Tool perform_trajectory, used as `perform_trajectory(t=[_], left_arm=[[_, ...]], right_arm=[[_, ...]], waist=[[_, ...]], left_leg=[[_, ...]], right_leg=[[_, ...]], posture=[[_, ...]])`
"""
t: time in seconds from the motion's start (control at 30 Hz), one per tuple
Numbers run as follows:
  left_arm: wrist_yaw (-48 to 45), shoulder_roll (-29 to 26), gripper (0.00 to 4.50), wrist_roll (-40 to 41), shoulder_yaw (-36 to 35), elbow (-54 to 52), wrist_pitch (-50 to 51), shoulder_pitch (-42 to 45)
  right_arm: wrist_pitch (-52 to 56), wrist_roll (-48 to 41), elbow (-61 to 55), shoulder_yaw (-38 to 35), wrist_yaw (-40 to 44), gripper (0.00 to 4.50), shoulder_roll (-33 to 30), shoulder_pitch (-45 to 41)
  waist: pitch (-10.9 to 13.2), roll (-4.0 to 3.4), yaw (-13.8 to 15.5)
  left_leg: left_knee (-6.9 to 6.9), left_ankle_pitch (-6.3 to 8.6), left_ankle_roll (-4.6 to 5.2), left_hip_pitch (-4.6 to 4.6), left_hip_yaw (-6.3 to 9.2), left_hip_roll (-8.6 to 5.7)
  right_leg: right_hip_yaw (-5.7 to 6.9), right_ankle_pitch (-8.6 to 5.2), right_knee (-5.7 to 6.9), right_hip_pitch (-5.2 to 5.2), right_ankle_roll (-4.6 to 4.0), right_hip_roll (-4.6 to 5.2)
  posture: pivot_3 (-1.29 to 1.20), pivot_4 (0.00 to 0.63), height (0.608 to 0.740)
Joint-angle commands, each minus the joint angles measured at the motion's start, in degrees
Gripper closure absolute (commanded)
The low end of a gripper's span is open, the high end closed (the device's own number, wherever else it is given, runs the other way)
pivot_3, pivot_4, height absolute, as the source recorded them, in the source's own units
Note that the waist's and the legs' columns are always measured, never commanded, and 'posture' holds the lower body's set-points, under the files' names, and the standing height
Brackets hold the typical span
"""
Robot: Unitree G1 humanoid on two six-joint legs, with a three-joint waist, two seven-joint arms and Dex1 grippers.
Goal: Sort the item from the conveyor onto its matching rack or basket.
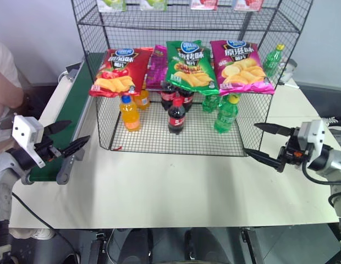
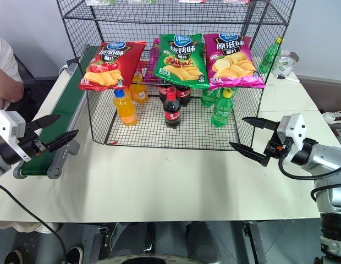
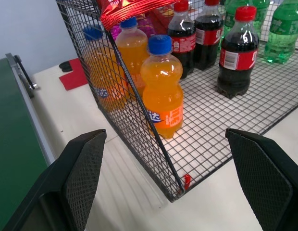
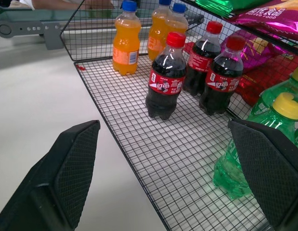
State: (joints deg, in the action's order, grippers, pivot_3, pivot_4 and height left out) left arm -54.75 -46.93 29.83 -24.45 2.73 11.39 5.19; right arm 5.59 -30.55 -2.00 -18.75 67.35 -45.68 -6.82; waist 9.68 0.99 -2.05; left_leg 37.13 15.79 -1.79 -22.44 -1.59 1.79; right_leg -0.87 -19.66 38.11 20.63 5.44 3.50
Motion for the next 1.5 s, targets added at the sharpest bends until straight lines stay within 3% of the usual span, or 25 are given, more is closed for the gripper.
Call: perform_trajectory(t=[0.03,1.07,1.5], left_arm=[[0.35,-0.41,0.25,-0.79,-1.80,0.17,-2.12,0.40],[1.15,4.58,0.25,-2.65,1.00,5.19,-7.35,5.12],[0.07,4.15,0.25,-3.70,1.91,8.64,-9.12,7.66]], right_arm=[[-1.24,-0.07,-0.28,-0.40,-0.09,0.05,0.36,-0.33],[-6.92,3.47,5.31,2.68,0.23,0.05,0.97,-4.46],[-10.93,5.18,8.76,4.21,0.40,0.05,1.82,-6.30]], waist=[[0.00,0.00,0.01],[0.00,0.00,0.06],[0.00,0.00,0.05]], left_leg=[[0.00,0.00,0.00,0.00,0.00,0.00],[0.05,0.00,0.00,0.00,-0.02,0.00],[0.07,0.00,0.00,0.00,-0.02,-0.01]], right_leg=[[0.00,0.00,0.00,0.00,0.00,0.00],[0.01,0.01,0.05,0.00,0.01,-0.02],[0.01,0.01,0.06,0.00,0.02,-0.03]], posture=[[0.00,0.150,0.739],[0.00,0.150,0.739],[0.00,0.150,0.739]])
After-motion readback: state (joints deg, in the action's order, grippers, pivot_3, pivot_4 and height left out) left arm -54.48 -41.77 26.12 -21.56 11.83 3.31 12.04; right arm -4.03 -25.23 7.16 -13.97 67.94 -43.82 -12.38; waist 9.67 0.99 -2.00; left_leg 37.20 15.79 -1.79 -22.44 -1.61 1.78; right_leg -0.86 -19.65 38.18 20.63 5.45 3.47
